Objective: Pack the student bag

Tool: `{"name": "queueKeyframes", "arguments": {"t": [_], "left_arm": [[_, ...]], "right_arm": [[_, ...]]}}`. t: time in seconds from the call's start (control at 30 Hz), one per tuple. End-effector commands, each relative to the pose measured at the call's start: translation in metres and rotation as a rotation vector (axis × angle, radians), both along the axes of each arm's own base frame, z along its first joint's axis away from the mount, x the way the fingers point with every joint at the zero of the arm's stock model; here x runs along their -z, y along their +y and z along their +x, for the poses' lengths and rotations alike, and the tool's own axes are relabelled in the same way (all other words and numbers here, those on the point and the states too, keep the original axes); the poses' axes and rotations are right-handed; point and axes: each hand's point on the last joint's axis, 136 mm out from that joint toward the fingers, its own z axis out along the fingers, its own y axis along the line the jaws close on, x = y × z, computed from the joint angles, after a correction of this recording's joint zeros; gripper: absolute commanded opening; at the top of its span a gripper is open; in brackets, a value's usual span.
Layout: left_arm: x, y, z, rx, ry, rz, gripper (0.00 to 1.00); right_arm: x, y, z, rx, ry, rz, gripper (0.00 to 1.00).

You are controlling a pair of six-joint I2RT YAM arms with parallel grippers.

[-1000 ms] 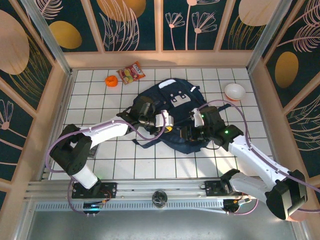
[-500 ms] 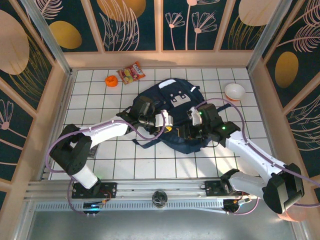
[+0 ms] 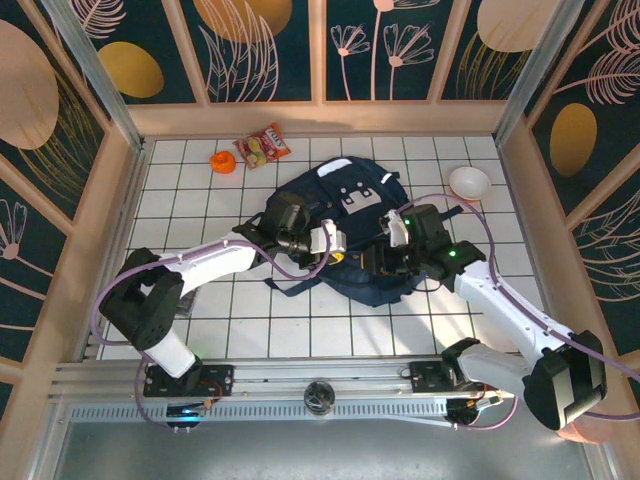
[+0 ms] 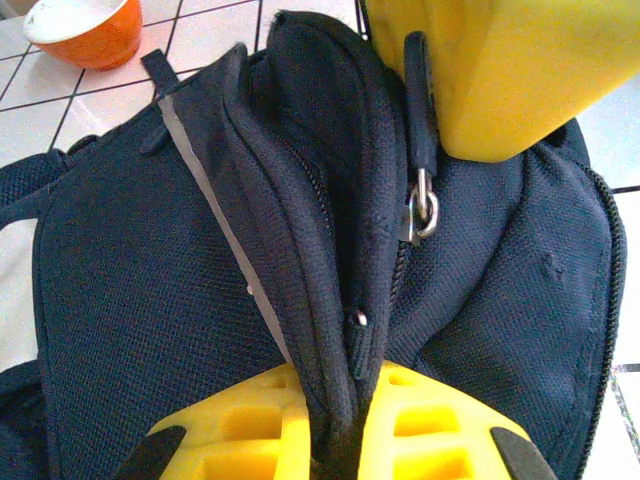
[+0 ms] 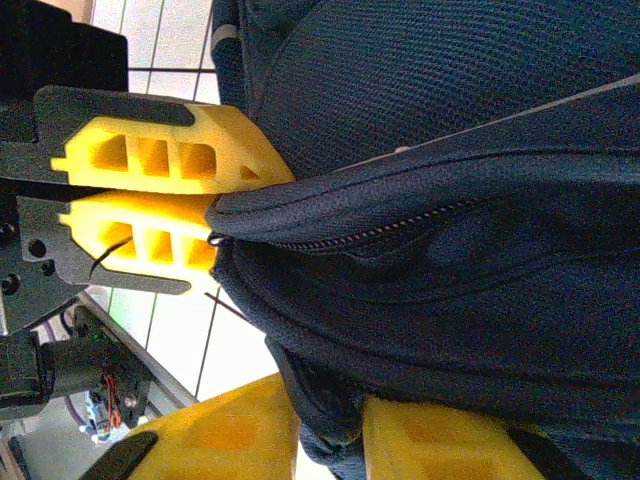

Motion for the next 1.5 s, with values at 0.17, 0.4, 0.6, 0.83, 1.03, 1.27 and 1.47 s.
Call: {"name": "queueKeyframes", "arguments": {"t": [0.17,0.4,0.6,0.83,1.03,1.27,1.47], "left_arm": [[0.0,-0.004,-0.008,0.029,0.034,-0.015,0.06],[0.001,-0.004,-0.008,0.029,0.043,-0.011,0.05],[0.0,-0.005,-0.01,0.036,0.051,-0.02,0.05],[-0.002,-0.005,-0.011,0.04,0.05,-0.025,0.04],[-0.003,-0.006,-0.011,0.04,0.052,-0.03,0.04],[-0.006,-0.006,-0.01,0.035,0.049,-0.038,0.04],[-0.009,-0.009,-0.009,0.038,0.052,-0.052,0.04]], "right_arm": [[-0.041,0.004,0.015,0.004,-0.128,0.063,0.3],[-0.046,0.003,0.014,0.002,-0.141,0.069,0.38],[-0.05,0.0,0.017,0.025,-0.169,0.07,0.38],[-0.041,0.002,0.021,0.031,-0.152,0.063,0.37],[-0.045,0.006,0.023,0.018,-0.149,0.083,0.37],[-0.027,0.002,0.009,-0.001,-0.079,0.045,0.3],[-0.02,0.005,0.002,-0.018,-0.045,0.051,0.29]]}}
